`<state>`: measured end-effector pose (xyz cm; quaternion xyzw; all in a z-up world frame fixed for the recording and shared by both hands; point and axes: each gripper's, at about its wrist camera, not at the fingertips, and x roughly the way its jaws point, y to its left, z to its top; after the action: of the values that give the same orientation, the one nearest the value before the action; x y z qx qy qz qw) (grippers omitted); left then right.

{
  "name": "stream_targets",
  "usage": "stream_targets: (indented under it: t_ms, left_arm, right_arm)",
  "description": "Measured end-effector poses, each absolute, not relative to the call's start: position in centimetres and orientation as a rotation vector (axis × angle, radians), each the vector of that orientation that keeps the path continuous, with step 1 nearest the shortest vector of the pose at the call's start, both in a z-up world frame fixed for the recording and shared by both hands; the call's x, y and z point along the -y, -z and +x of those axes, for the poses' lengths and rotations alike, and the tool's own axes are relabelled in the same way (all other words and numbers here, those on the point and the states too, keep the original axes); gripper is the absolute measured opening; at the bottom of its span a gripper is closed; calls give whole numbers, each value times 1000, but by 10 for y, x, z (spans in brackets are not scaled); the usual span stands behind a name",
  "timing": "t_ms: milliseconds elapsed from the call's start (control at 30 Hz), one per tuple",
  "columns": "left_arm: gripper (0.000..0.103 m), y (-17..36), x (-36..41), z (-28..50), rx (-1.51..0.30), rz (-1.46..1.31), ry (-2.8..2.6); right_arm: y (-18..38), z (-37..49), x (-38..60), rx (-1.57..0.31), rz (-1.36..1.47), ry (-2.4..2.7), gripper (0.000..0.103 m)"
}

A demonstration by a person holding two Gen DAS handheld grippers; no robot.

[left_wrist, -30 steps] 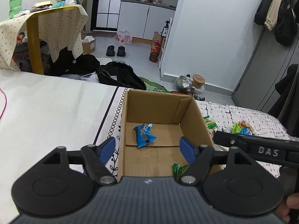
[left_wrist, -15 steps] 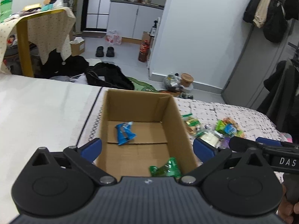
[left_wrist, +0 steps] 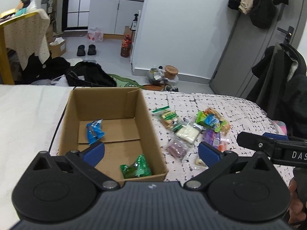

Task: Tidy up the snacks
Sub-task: 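Grasp the purple bar with the left gripper while the right gripper grasps the red-and-white wrapper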

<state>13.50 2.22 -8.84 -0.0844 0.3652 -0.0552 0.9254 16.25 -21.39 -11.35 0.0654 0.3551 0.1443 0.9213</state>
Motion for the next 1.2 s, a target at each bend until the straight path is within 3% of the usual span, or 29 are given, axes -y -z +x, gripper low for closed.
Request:
stream_targets:
  t_ms: [967, 1200]
  left_arm:
    - [102, 93, 54, 167, -779, -68, 210]
    - [100, 106, 75, 183, -800, -59, 267]
  right_arm:
    - [145, 166, 300, -808, 226, -147, 103]
    - [163, 175, 308, -853, 272, -154, 88]
